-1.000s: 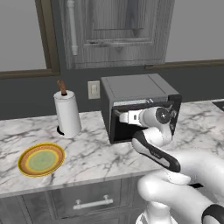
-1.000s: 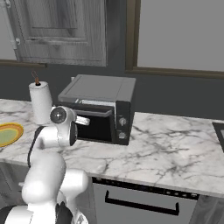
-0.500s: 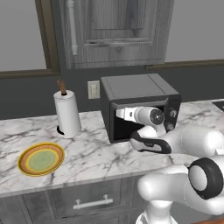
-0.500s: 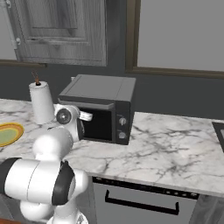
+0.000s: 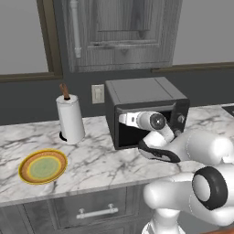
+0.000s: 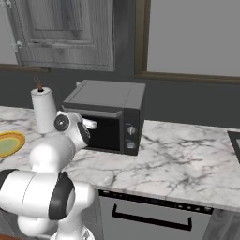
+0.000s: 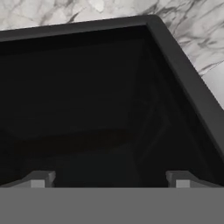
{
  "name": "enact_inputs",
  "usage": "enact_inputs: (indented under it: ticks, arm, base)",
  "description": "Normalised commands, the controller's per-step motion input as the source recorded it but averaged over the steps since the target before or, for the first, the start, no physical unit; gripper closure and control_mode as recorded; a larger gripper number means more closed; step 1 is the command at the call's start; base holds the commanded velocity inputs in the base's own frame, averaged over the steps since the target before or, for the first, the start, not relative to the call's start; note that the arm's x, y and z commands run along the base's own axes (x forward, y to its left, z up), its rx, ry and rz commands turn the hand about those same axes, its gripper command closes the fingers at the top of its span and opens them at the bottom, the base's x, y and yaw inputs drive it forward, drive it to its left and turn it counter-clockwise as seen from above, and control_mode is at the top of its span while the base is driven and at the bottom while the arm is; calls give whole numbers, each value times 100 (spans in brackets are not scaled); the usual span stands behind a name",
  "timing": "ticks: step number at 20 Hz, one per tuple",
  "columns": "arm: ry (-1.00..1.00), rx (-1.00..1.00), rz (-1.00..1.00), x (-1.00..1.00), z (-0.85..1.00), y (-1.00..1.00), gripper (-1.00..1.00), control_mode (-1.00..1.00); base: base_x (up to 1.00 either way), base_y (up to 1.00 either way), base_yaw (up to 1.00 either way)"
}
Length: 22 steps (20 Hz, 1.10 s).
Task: Pull the toaster oven rack outwards. Pick up the baguette from the plate and place it on the toaster oven rack. Close the toaster oven door fully and set the temperature to the lowest setting.
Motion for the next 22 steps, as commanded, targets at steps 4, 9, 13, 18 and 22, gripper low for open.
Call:
enact_inputs:
  ticks: [4,9,13,18,22]
  arm:
    - [0,-10,0,15,99,0,-100,-100]
    - [1,-16,0,7,100,0,-100,-100]
    - [4,-23,0,4,100,0,-100,-100]
    - [5,-26,0,0,100,0,-100,-100]
    - [11,-25,0,0,100,0,-100,-100]
  base:
    - [0,0,0]
    - [0,0,0]
    - [0,0,0]
    - [0,0,0]
    - [0,0,0]
